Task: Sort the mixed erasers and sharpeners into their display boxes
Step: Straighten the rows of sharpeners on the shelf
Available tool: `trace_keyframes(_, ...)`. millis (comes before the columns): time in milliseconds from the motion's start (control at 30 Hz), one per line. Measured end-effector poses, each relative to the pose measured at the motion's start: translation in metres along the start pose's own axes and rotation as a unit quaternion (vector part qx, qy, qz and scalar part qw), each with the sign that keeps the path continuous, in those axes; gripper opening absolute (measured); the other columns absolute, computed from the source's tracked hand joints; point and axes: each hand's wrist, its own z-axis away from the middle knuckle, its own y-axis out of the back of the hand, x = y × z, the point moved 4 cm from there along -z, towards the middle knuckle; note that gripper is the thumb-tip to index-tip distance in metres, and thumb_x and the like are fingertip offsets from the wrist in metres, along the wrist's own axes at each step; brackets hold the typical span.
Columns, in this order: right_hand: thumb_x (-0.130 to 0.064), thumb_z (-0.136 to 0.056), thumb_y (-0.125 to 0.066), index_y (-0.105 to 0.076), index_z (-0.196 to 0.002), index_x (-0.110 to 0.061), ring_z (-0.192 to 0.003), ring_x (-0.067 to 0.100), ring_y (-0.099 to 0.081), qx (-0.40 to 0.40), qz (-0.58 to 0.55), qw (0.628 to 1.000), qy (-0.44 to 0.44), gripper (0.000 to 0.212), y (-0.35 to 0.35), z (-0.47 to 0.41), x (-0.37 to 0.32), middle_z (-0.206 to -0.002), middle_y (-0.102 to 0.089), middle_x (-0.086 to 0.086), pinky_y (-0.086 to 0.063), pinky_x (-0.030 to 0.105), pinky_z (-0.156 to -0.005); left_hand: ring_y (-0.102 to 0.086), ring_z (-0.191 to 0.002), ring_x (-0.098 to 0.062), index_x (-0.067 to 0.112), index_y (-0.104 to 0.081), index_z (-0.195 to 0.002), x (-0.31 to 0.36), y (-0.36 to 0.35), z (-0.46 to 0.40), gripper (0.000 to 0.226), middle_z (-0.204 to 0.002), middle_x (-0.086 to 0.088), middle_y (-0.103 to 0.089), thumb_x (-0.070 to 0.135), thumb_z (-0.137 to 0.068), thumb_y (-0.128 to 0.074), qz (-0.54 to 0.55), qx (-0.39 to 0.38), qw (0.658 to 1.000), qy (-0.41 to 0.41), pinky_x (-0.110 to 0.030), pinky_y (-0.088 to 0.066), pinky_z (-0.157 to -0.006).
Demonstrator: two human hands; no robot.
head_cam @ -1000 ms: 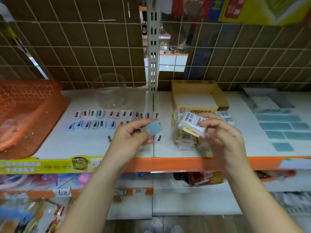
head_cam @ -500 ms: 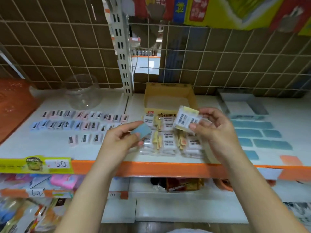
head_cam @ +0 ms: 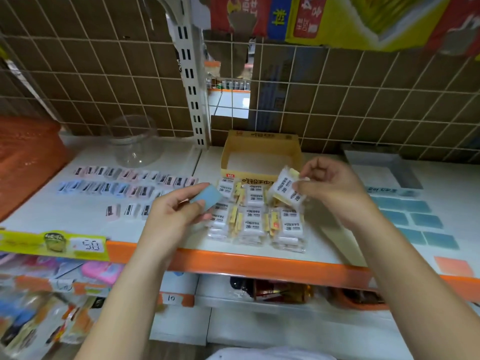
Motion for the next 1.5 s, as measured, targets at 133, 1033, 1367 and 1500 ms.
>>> trace_keyframes(133, 0.006, -0.082, -0.056, -0.053, -0.110, -0.040, -0.096, 0.016, -0.060, -0.003, 0.041, 0.999, 0.013, 0.054, 0.004, -0.011, -0.007, -0.102, -0.060, -0.004, -0.051, 0.031, -0.081, -0.068, -0.073, -0.007, 0.020, -0.067, -0.096, -0.001, 0.003, -0.005, 0.034, -0.106, -0.003, -0.064, -0.008, -0.086, -0.052, 0.004, -0.003, 1.000, -0.004, -0.013, -0.052, -0.065)
trace_keyframes(1033, -0.021, -0.092, -0.052, -0.053, -0.128, -0.026, -0.116, 0.024, -0.042, -0.151, 0.479, 0.865, 0.005, 0.036, -0.061, -0.050, 0.009, -0.122, -0.051, 0.003, -0.038, 0.036, -0.097, -0.066, -0.064, -0.007, 0.011, -0.061, -0.111, -0.012, 0.016, -0.010, 0.034, -0.094, -0.005, -0.060, -0.010, -0.084, -0.053, 0.029, -0.007, 0.999, 0.013, -0.012, -0.052, -0.062)
trace_keyframes(1367, -0.016, -0.087, -0.061, -0.063, -0.108, -0.028, -0.087, 0.001, -0.058, -0.103, 0.107, 0.989, 0.017, 0.024, -0.060, 0.008, -0.013, -0.100, -0.064, -0.007, -0.047, 0.010, -0.076, -0.065, -0.066, -0.008, 0.019, -0.062, -0.103, 0.004, -0.014, -0.003, 0.039, -0.070, 0.002, -0.068, -0.007, -0.075, -0.063, 0.029, -0.071, 0.997, -0.027, -0.021, -0.056, -0.060)
trace_keyframes(1500, -0.007, -0.081, -0.065, -0.065, -0.093, -0.026, -0.080, 0.015, -0.058, -0.101, 0.035, 0.994, -0.002, 0.022, -0.040, 0.034, -0.014, -0.091, -0.064, 0.004, -0.052, 0.025, -0.072, -0.065, -0.069, -0.008, 0.022, -0.061, -0.101, 0.007, -0.052, 0.008, 0.042, -0.071, 0.002, -0.070, -0.009, -0.072, -0.064, 0.019, -0.136, 0.990, -0.040, -0.017, -0.053, -0.061)
